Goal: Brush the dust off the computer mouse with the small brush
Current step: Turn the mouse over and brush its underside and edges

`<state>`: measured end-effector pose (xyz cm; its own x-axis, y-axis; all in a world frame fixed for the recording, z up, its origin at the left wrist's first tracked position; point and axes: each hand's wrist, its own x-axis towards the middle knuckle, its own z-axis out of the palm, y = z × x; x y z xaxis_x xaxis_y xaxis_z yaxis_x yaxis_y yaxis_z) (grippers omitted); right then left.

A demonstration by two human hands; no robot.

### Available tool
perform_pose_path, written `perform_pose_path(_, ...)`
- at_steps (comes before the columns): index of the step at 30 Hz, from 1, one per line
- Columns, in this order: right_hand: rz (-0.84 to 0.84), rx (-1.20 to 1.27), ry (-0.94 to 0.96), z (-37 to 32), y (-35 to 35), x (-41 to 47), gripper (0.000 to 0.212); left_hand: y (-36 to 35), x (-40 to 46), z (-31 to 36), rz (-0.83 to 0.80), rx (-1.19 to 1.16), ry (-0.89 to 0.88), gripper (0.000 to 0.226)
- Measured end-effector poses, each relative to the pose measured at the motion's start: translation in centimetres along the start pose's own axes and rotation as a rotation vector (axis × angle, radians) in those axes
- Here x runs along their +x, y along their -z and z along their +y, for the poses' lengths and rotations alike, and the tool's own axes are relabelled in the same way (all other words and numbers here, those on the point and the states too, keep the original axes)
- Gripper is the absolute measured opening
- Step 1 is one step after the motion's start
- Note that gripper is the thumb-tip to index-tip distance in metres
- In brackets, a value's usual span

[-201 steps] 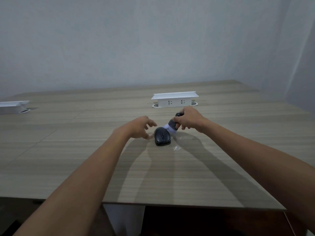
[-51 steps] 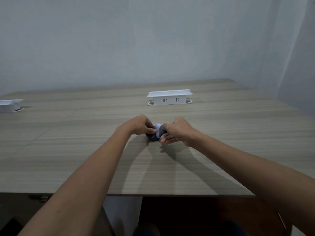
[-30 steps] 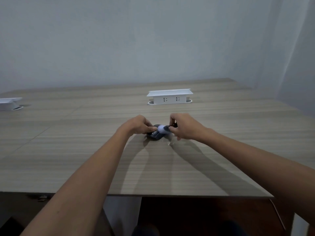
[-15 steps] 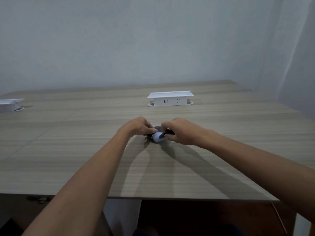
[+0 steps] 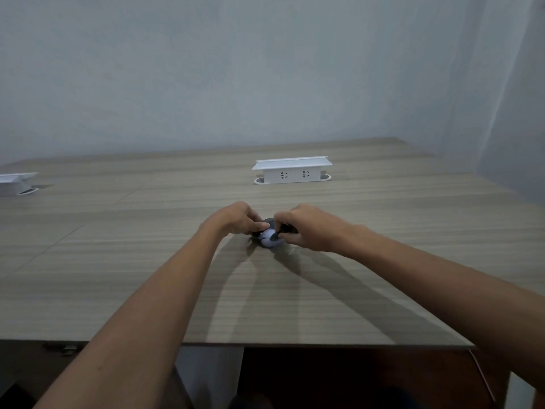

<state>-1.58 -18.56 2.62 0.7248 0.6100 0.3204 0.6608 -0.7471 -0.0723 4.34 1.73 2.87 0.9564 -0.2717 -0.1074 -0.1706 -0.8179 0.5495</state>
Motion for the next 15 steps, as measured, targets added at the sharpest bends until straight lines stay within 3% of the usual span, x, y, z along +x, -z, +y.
perform_pose_path(4, -0.011, -0.061, -0.113, 1.3, 0.4, -0.1, 0.014, 0.0, 0.1, 0.1, 0.004, 0.006, 0.015, 0.034)
perform_pose_path(10, 0.043, 0.054, -0.003, 0.0, -0.4, -0.1, 0.011, 0.1, 0.2, 0.1, -0.02, -0.001, 0.018, 0.03)
perform_pose_path(15, 0.096, 0.081, -0.09, 1.3, -0.3, -0.4, 0.01, 0.0, 0.0, 0.3, 0.003, 0.023, 0.032, 0.035)
